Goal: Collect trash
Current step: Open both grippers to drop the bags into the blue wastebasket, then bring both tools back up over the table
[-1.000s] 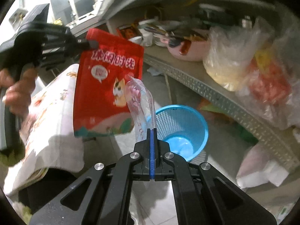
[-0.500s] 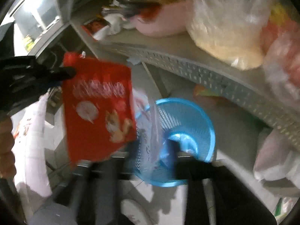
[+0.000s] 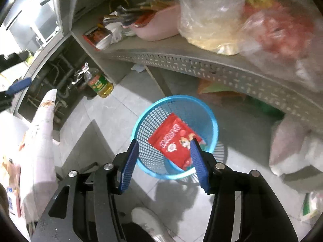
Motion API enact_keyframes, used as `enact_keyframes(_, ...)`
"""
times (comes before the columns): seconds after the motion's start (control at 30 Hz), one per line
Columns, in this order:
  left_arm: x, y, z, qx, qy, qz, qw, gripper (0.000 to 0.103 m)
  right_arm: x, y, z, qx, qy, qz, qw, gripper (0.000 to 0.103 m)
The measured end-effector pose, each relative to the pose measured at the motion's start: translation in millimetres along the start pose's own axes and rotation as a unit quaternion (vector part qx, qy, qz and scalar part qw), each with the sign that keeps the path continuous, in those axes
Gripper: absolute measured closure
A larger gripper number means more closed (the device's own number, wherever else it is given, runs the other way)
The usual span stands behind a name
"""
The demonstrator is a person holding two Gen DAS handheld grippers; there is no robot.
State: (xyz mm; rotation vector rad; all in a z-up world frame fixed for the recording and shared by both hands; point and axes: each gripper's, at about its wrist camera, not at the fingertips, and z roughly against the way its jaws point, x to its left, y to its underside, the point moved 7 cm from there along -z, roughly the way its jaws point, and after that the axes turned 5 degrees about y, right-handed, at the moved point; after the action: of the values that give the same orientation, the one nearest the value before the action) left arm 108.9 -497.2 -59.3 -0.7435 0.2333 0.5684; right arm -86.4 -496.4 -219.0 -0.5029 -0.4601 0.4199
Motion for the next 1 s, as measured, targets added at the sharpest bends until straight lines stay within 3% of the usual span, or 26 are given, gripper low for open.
enact_keyframes(0.2, -20, 23, 78, -0.045, 0.031, -0.014, 0.9984, 0.034, 12, 5, 44, -0.032, 0.02, 0.035, 0.999, 0.031)
enact_keyframes(0.37, -15, 56, 125, -0.052, 0.049, -0.009, 0.9974, 0.031, 44, 2, 89, -0.08, 0.061, 0.107, 0.989, 0.008)
enact_keyframes(0.5, 0, 87, 166, -0.07, 0.043, -0.008, 0.9966, 0.021, 70, -1, 117, -0.124, 0.092, 0.166, 0.974, 0.008)
enact_keyframes(0.63, 28, 115, 207, -0.098, 0.025, 0.018, 0.9947, 0.006, 102, 0, 131, -0.142, 0.088, 0.207, 0.964, 0.008)
enact_keyframes(0.73, 57, 135, 236, -0.123, -0.001, 0.051, 0.9911, 0.006, 127, 1, 139, -0.15, 0.068, 0.235, 0.958, 0.008)
enact_keyframes(1.0, 117, 178, 287, -0.142, -0.048, 0.111, 0.9824, 0.006, 185, 10, 148, -0.154, -0.01, 0.269, 0.951, 0.008)
